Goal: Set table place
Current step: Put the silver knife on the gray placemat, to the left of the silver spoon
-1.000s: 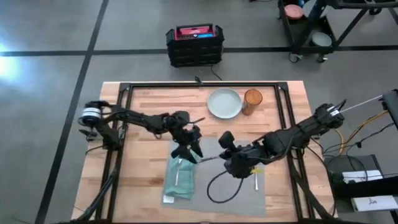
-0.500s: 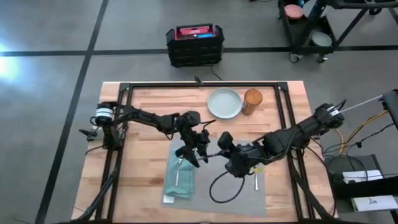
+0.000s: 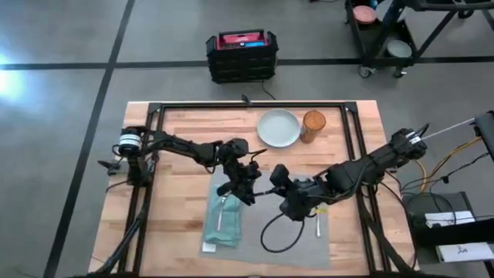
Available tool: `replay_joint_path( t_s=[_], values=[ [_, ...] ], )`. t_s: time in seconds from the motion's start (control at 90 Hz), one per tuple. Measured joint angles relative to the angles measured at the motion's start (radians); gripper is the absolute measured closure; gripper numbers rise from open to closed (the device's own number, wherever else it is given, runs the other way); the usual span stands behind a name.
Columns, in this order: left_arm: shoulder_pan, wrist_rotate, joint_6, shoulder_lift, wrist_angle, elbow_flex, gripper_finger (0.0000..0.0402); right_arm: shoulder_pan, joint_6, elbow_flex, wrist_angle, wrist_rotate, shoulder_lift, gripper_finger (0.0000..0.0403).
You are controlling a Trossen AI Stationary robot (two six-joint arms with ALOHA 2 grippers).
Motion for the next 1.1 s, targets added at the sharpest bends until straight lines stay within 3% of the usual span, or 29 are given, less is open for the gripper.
replay_joint_path(
  t_s=[0.067,0.344,0.656,0.933,1.1],
  values=[
    [0.002,-0.006,0.000,0.001,0.001,-0.002,0.0375,0.000,-0.016,0.001,0.004,-0.001,-0.001,0.0402],
    [0.000,-0.027,0.002,0.001,0.003,-0.004,0.0358,0.000,0.003,0.001,-0.005,-0.005,-0.001,0.0402],
    [0.000,-0.044,0.012,0.001,0.001,0.000,0.0373,0.000,0.066,0.001,-0.004,-0.003,-0.001,0.0399],
    [0.000,-0.069,0.016,0.001,-0.001,0.000,0.0401,0.000,0.204,0.000,-0.012,-0.005,-0.004,0.0340],
    [0.002,-0.099,0.020,-0.002,-0.001,0.002,0.0398,-0.001,0.347,-0.001,-0.027,-0.006,-0.023,0.0293]
  ],
)
